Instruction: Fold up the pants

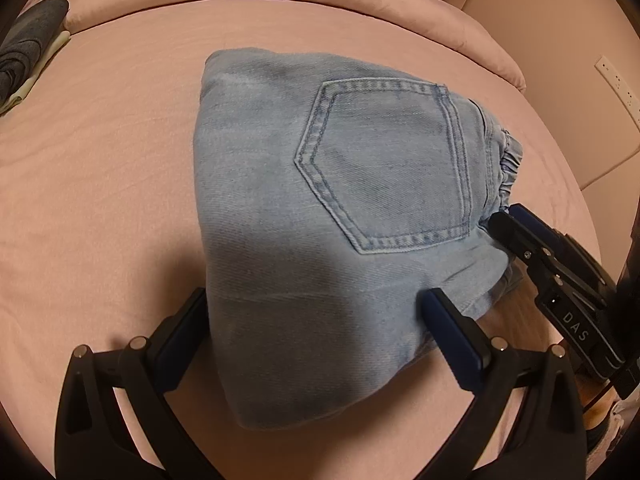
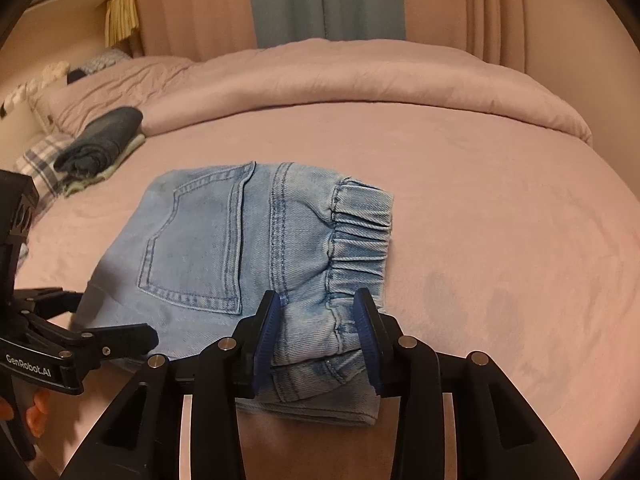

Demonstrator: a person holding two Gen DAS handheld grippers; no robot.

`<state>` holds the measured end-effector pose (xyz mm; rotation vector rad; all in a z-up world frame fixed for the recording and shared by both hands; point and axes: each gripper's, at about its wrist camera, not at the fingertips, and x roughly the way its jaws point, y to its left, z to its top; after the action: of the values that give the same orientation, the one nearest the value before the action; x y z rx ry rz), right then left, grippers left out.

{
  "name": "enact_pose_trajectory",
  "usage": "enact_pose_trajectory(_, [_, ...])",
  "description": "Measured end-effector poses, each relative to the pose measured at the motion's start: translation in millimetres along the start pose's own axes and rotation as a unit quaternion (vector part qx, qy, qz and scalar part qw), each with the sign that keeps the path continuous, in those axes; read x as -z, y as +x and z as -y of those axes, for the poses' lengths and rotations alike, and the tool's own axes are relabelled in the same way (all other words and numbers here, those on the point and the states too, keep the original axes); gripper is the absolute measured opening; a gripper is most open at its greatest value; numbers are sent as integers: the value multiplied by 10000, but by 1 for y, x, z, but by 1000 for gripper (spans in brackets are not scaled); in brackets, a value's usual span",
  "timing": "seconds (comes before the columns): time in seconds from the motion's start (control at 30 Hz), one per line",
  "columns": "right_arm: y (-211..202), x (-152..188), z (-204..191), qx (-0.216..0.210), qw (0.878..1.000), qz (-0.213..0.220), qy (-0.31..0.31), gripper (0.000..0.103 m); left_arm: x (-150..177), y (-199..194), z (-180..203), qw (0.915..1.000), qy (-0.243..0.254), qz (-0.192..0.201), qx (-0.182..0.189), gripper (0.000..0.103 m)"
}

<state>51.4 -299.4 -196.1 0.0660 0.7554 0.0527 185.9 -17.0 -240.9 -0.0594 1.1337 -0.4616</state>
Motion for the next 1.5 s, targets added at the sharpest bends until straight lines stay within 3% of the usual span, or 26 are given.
enact_pose_trajectory(0.1, [-2, -1, 5, -196, 9997, 45, 151, 46, 1, -2, -2, 10000, -96, -6, 13, 103])
enact_pose_trajectory(0.23, [-12, -2, 3, -492, 9984, 117, 241, 67, 2, -7, -3, 9996, -278, -37, 48, 102])
enact_pose_trajectory(0.43, [-30, 6, 10, -930, 9937, 14, 624, 67, 8, -31, -9, 9970, -622, 141, 442, 102])
enact_pose_trajectory(0.57, [-41, 14, 32, -1230, 9864, 8, 1092, 67, 16, -49, -25, 9896, -987, 285, 1003, 102])
enact_pose_trajectory(0.73, [-38, 29, 66, -1659, 9654, -202, 2001, 68, 30, -58, -61, 9708, -1773, 401, 1565, 102])
enact_pose_trajectory(0.93, [-11, 45, 94, -2130, 9262, -641, 3046, 68, 34, -47, -84, 9561, -2251, 313, 1849, 102])
enact_pose_trajectory(1.17, [9, 27, 84, -1989, 9345, -1047, 2760, 68, 23, -37, -84, 9567, -2131, 192, 1971, 102])
enact_pose_trajectory(1.33, [27, 15, 86, -2248, 9217, -1305, 2880, 71, 6, -23, -79, 9582, -1999, 54, 2045, 102])
enact_pose_trajectory(1.5, [44, 4, 82, -2498, 9109, -1588, 2875, 71, -9, -12, -78, 9523, -2056, -25, 2255, 102])
